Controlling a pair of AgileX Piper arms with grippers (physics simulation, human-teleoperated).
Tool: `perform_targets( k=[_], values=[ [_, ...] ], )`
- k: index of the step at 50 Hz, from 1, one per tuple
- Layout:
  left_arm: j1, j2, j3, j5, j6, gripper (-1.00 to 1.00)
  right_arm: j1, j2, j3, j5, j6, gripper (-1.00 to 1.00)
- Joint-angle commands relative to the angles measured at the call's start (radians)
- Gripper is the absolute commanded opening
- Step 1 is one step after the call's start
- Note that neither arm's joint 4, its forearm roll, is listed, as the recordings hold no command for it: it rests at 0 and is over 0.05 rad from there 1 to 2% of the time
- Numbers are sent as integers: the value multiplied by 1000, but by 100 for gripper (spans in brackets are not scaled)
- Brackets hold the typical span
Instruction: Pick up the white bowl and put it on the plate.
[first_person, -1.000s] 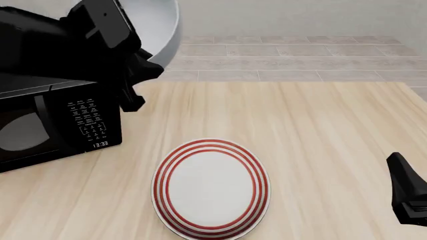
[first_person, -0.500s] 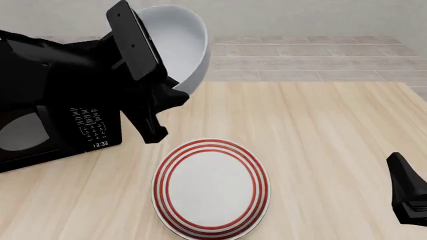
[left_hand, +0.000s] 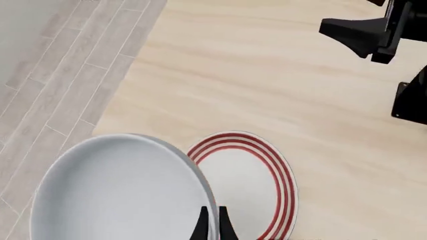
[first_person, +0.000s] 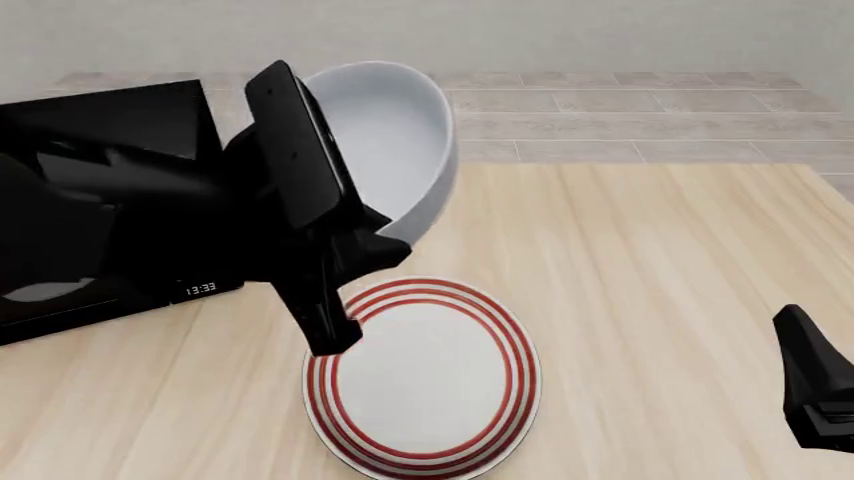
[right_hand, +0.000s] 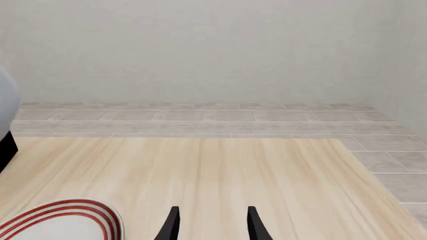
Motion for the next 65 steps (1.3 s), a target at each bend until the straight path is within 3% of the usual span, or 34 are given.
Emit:
perform_targets(
  k=[1,33,65],
  values=[
    [-56,-30,21,-4,-47,-100,0,0,0,0,0,100],
    [-208,-63,85,-20,-164,-100,0,0,0,0,0,100],
    [-176,-45,152,-61,-169,-100,0,0,0,0,0,100]
  ],
)
